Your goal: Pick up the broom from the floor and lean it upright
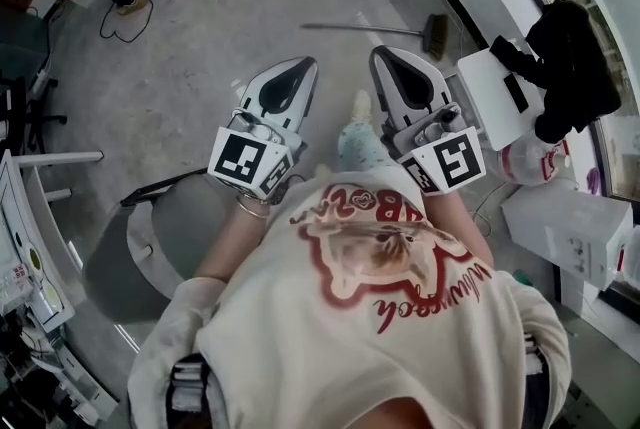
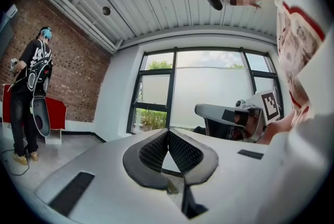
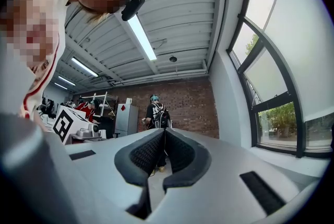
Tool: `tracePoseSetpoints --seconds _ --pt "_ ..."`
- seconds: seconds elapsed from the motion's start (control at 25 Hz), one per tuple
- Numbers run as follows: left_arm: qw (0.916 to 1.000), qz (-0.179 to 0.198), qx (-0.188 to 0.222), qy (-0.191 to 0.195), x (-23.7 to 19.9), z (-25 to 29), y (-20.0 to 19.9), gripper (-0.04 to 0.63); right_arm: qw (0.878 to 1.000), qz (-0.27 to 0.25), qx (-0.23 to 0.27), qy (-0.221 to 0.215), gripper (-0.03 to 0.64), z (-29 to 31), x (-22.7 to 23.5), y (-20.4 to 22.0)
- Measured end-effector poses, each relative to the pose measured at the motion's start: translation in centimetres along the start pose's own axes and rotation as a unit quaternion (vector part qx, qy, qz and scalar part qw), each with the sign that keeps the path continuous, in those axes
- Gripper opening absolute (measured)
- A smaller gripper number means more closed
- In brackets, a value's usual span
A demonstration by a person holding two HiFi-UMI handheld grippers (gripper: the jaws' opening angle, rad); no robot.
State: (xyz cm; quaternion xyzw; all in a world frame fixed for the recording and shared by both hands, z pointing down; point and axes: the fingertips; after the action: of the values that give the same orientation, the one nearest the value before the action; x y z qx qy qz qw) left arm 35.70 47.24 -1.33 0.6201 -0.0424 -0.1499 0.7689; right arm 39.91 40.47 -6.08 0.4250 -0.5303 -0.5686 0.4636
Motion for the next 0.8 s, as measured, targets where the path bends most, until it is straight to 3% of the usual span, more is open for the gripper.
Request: tracePoseSetpoints --seconds 0.36,0.64,0.8 --pt "0.9998 0.002 -0.003 -0.018 -5.2 5.6 -1.3 0.021 0.999 0.029 0.01 -0.008 0.025 5.5 6.2 0.7" --pt "0.9986 0.01 -0.009 -0.05 -13.3 15.2 -3.1 0.021 0.998 0.038 0.027 -0.032 0.025 14.1 15.9 1.6" --pt "0.998 0.018 0.011 -0.06 -18.4 22.4 -6.7 0.021 0.998 0.025 0.029 -0.04 0.025 20.3 23.9 0.0"
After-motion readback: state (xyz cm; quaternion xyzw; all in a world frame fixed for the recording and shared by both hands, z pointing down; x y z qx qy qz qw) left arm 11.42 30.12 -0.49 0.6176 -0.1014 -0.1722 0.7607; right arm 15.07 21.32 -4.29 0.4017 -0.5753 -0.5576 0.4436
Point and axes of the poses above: the fingertips, and each gripper's own axes: z forward along the fingers, x to its right, y out of its underside, and after that the axes turned 14 degrees about -x, right-handed
